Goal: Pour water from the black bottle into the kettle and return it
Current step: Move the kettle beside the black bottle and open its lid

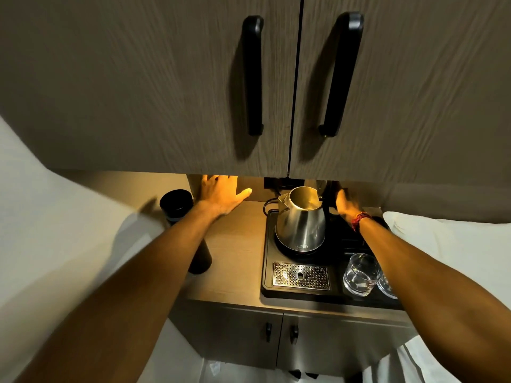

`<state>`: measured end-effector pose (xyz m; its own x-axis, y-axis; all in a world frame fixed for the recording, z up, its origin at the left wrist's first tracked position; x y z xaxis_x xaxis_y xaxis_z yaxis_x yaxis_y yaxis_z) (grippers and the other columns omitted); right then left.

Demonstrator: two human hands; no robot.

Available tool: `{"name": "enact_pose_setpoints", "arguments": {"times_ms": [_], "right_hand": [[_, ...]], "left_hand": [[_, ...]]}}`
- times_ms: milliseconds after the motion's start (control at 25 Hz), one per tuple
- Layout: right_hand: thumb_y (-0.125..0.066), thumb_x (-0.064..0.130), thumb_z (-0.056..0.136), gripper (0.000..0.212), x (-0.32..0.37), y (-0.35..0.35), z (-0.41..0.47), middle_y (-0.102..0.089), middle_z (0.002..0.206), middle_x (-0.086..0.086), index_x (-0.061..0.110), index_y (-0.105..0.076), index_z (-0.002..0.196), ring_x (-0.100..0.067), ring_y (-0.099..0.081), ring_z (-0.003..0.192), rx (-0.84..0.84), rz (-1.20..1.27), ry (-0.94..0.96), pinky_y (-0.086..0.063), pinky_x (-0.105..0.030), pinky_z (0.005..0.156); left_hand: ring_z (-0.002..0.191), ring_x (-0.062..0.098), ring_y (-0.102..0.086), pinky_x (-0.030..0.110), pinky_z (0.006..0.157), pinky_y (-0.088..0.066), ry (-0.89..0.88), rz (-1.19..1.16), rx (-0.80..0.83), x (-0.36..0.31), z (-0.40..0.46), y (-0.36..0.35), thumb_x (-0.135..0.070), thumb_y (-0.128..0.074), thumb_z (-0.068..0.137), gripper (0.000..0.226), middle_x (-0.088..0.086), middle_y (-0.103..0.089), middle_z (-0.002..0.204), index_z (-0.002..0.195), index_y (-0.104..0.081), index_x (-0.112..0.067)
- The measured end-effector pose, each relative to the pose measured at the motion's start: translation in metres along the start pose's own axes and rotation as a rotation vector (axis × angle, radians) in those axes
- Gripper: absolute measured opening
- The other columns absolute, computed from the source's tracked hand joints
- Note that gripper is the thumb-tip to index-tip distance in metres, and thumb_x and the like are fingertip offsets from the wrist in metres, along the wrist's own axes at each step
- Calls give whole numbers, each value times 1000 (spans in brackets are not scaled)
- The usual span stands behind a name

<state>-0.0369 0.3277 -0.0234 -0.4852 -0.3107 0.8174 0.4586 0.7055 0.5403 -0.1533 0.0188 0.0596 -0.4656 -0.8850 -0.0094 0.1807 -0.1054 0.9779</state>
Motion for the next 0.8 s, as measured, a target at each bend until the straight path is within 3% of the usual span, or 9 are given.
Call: {"name": "enact_pose_setpoints", "arguments": {"times_ms": [120,200,280,320,400,520,600,680,800], "right_hand": [[-19,30,104,54,6,1,-4,-33,152,-27,-5,-35,143,-39,-30,142,14,25,14,-22,-47,117],[-22,20,104,50,19,1,-6,-41,146,-32,-15,-42,135,-41,-37,137,-9,69,60,-24,-47,115],[-24,15,104,46,42,0,-11,-56,123,-33,-16,-57,112,-40,-50,123,-30,75,107,-36,-47,101],[-23,17,104,47,52,-5,-16,-58,108,-29,-9,-60,94,-35,-52,113,-21,58,97,-38,-44,92],[-23,20,103,45,68,-19,-24,-53,98,-21,8,-50,69,-32,-50,105,0,47,83,-32,-37,83],[-32,17,97,36,86,-59,-25,-60,111,-29,-9,-54,84,-36,-57,107,99,8,133,-38,-45,83],[-40,8,97,25,90,-88,-36,-56,84,-19,2,-46,73,-33,-59,88,180,-17,122,-42,-44,73],[-40,8,99,34,100,-108,-53,-32,61,-3,10,-34,66,-21,-34,57,217,-80,217,-27,-33,53],[-36,13,101,24,90,-135,-79,-30,64,0,5,-42,80,-14,-23,53,310,23,120,-20,-25,50]], "left_hand": [[133,35,-48,56,114,-34,53,56,17,26,-3,10,-66,-46,95,65,13,-57,138,130,-59,-13],[136,36,-45,57,113,-34,104,38,86,43,-7,9,-65,-46,95,68,14,-52,145,138,-52,-13],[134,37,-47,56,110,-37,158,32,171,57,-12,4,-65,-44,96,69,15,-52,145,142,-48,-13],[133,36,-48,55,109,-39,177,41,194,62,-14,3,-64,-43,97,69,15,-53,144,142,-48,-13],[132,35,-49,54,107,-40,189,63,211,67,-16,6,-64,-45,96,68,14,-53,144,142,-48,-14],[130,35,-49,53,104,-40,200,75,221,78,-22,11,-63,-50,93,65,11,-54,142,137,-51,-16],[122,34,-53,50,98,-44,232,62,243,93,-29,11,-63,-54,90,58,10,-57,134,128,-55,-19],[108,30,-55,46,88,-47,267,29,277,108,-37,9,-63,-57,86,50,8,-59,124,113,-53,-22],[102,26,-52,42,81,-46,245,-6,325,118,-47,3,-61,-60,79,54,6,-56,122,117,-48,-25]]}}
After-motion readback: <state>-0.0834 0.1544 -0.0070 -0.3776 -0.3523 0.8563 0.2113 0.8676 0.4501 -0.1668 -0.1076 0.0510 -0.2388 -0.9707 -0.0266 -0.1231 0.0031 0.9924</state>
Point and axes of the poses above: each hand's wrist, its own z-axis towards the middle knuckle, its own y-axis out of the back of the hand, x = y × z, the point moved 10 cm from there along z, towards the middle knuckle
